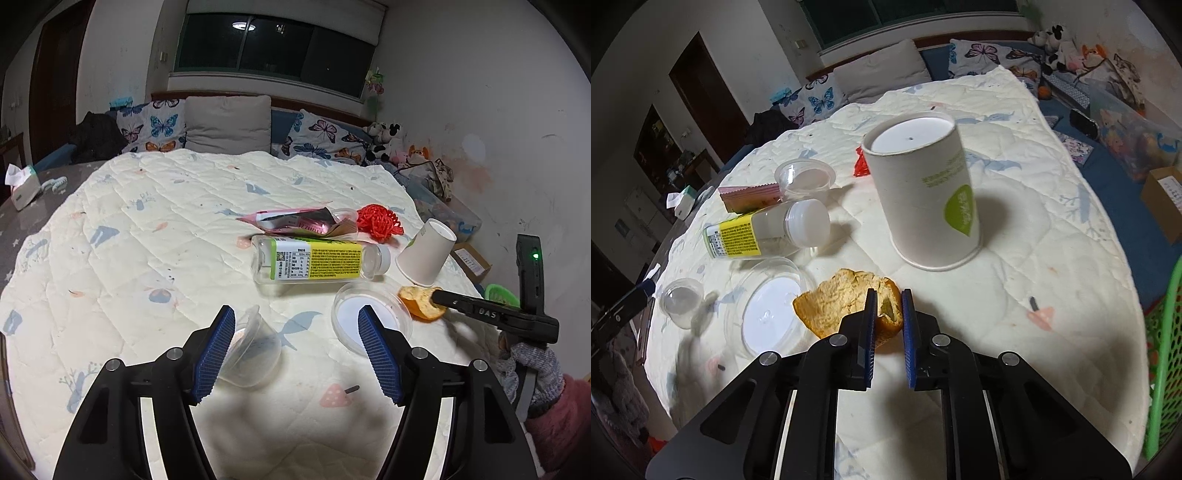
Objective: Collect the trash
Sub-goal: 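Grasp the bread crust with the right tool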
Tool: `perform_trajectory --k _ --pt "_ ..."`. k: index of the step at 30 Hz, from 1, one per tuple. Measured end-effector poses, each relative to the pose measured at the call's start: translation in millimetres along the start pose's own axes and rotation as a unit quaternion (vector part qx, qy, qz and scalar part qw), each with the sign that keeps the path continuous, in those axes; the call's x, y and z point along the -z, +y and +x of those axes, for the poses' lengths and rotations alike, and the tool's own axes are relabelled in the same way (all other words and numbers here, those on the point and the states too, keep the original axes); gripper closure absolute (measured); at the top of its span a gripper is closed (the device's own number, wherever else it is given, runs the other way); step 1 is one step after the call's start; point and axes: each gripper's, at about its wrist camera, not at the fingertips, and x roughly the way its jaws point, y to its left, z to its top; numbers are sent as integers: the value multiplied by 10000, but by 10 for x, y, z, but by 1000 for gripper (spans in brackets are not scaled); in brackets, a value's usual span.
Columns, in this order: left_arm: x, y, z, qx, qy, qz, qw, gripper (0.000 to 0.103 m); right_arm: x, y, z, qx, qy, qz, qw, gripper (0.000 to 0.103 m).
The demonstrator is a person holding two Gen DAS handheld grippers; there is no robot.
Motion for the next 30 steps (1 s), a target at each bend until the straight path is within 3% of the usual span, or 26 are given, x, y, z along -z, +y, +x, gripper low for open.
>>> perform_trajectory --k 13,17,19,21,23,27,30 --pt "85 99 87 -135 168 -63 9997 32 166 -93 -151 85 58 63 9999 89" --pt "96 122 94 -147 182 -113 9997 32 189 -80 -168 45 73 12 10000 84" --pt "99 124 96 -152 183 -123 9996 32 196 -57 -177 -5 81 -43 10000 78" --pt "102 126 100 -161 187 -124 9996 32 195 -39 -191 -13 56 -78 10000 57" --pt "106 128 106 -160 193 -122 9996 32 197 -7 -199 -66 41 -162 9998 48" --pt "118 143 135 -171 257 -133 9994 32 217 94 -169 -90 86 -425 9990 38" --pt "125 136 151 -152 285 -129 9994 32 233 183 -96 -20 163 -614 9980 36"
